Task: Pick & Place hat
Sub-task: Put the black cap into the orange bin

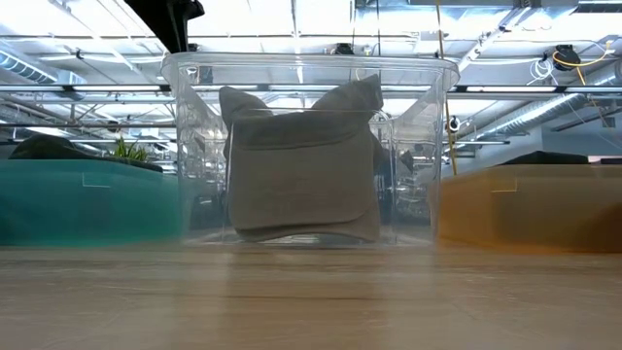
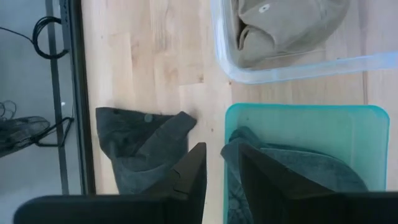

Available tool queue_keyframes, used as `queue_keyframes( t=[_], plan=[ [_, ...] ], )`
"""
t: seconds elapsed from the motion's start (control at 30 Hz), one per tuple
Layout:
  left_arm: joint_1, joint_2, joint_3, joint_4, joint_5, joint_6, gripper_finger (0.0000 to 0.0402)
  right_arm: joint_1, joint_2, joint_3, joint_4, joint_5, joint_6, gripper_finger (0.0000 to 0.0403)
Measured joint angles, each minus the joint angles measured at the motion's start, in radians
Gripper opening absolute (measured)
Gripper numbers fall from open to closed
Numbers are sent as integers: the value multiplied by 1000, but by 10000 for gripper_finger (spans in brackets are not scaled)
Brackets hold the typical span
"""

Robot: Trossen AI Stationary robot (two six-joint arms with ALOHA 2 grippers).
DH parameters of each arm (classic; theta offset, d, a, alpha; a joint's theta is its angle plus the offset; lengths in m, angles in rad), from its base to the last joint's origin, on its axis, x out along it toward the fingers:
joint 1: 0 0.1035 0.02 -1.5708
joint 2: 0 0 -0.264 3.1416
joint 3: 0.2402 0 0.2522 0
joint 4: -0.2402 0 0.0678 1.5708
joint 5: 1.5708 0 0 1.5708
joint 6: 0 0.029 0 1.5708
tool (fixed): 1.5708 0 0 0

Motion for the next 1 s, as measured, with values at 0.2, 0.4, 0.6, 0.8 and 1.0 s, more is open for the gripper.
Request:
queue_keyframes(
  t=[0.2, 0.4, 0.6, 0.8, 1.0],
  plan=[
    [0, 0, 0, 0, -1, -3, 101, 0, 0, 0, 0, 0, 0, 114],
    [3, 1, 0, 0, -9, 23, 101, 0, 0, 0, 0, 0, 0, 114],
    [3, 1, 0, 0, -9, 25, 101, 0, 0, 0, 0, 0, 0, 114],
    [3, 1, 0, 1, -9, 21, 101, 0, 0, 0, 0, 0, 0, 114],
    [3, 1, 0, 1, -9, 3, 101, 0, 0, 1, 0, 0, 0, 114]
  ],
)
